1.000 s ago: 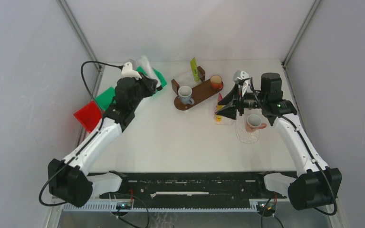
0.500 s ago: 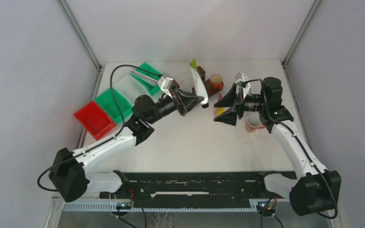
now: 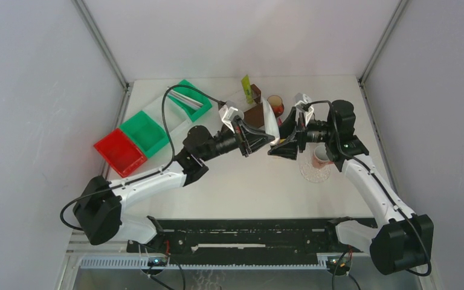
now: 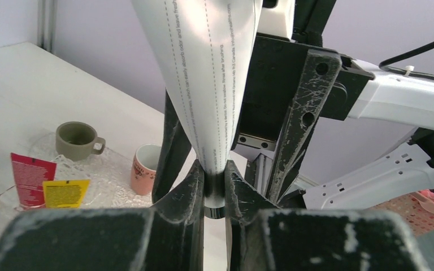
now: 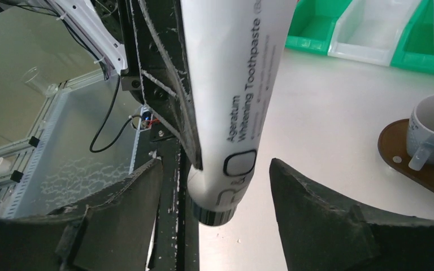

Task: Prepare toiletry sets of a toothbrush and toothpaste on the tray
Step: Place the toothpaste in the toothpaste holder.

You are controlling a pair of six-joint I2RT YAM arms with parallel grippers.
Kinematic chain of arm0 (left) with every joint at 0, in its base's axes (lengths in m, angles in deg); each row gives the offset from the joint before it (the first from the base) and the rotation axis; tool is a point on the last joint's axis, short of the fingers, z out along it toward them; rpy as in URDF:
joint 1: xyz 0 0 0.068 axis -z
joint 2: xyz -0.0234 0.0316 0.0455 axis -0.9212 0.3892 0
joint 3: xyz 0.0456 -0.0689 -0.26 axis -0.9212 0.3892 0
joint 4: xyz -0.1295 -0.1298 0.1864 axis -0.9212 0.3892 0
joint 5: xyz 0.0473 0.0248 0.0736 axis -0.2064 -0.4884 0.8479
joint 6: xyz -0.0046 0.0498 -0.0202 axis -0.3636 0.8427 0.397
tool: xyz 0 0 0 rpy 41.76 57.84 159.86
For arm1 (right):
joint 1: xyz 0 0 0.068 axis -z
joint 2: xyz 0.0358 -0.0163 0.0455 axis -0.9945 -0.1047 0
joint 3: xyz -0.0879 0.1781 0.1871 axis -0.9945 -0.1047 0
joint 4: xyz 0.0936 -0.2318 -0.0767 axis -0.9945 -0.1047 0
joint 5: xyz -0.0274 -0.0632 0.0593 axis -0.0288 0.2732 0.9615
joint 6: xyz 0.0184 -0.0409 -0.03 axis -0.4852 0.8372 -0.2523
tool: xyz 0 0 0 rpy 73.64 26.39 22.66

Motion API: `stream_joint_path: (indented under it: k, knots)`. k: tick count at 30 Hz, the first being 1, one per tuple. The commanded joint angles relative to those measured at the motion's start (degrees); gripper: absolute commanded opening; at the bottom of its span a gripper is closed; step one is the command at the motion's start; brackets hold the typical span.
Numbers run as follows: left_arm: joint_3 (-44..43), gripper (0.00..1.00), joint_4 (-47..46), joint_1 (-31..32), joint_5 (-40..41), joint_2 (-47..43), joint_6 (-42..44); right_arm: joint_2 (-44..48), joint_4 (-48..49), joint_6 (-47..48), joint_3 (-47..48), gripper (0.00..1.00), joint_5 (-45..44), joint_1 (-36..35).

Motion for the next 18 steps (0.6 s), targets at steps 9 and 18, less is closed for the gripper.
stream_joint_path:
  k: [9, 18]
  knots:
    - [-4.61, 0.05, -8.40, 1.15, -0.87, 0.84, -2.18, -0.37, 5.58, -3.80, 0.07, 0.26, 0.94, -1.04]
    - [-0.91, 0.61, -10.84, -1.05, -2.25, -3.09, -1.71, -1.21, 5.06, -1.69, 0.15, 0.08, 5.06, -1.09]
